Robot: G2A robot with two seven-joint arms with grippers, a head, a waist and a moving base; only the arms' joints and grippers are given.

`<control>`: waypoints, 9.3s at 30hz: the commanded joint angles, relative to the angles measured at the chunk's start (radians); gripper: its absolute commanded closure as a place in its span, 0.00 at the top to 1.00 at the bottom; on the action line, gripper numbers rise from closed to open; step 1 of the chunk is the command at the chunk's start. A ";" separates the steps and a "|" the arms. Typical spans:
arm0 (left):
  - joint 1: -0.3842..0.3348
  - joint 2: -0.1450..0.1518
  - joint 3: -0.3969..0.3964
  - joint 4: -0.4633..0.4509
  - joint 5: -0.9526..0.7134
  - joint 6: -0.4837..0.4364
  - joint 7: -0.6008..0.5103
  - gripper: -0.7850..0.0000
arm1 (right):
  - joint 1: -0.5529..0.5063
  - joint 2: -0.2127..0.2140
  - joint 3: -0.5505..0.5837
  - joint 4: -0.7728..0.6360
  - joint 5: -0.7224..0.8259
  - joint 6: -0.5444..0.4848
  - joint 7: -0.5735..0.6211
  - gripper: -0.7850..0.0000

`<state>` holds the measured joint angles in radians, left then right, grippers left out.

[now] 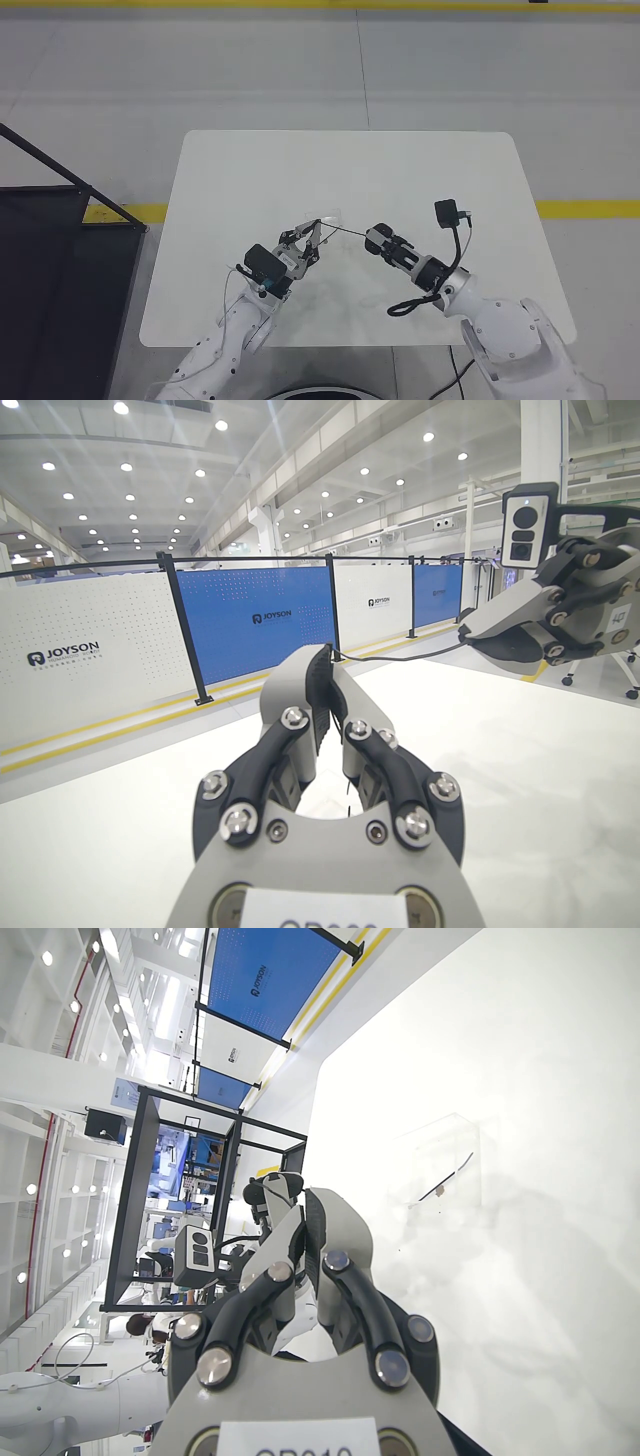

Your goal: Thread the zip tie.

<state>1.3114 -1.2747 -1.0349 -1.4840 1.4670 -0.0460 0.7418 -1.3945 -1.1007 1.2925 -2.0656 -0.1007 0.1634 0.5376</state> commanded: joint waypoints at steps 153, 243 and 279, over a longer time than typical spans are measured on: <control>0.026 -0.027 -0.027 -0.028 0.054 -0.035 -0.041 0.00 | -0.008 -0.021 0.026 0.068 0.204 -0.187 0.034 0.00; 0.070 -0.036 -0.134 -0.127 -0.242 -0.238 -0.044 0.00 | 0.431 0.004 -0.091 0.575 0.870 0.504 0.616 1.00; 0.081 -0.039 -0.145 -0.176 -0.250 -0.208 -0.100 0.00 | 0.232 -0.011 -0.085 0.395 0.670 -0.124 0.239 1.00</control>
<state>1.3909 -1.3134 -1.1805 -1.6598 1.2181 -0.2548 0.6463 -1.1655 -1.1113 1.2131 -1.6877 0.6446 0.1405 0.7646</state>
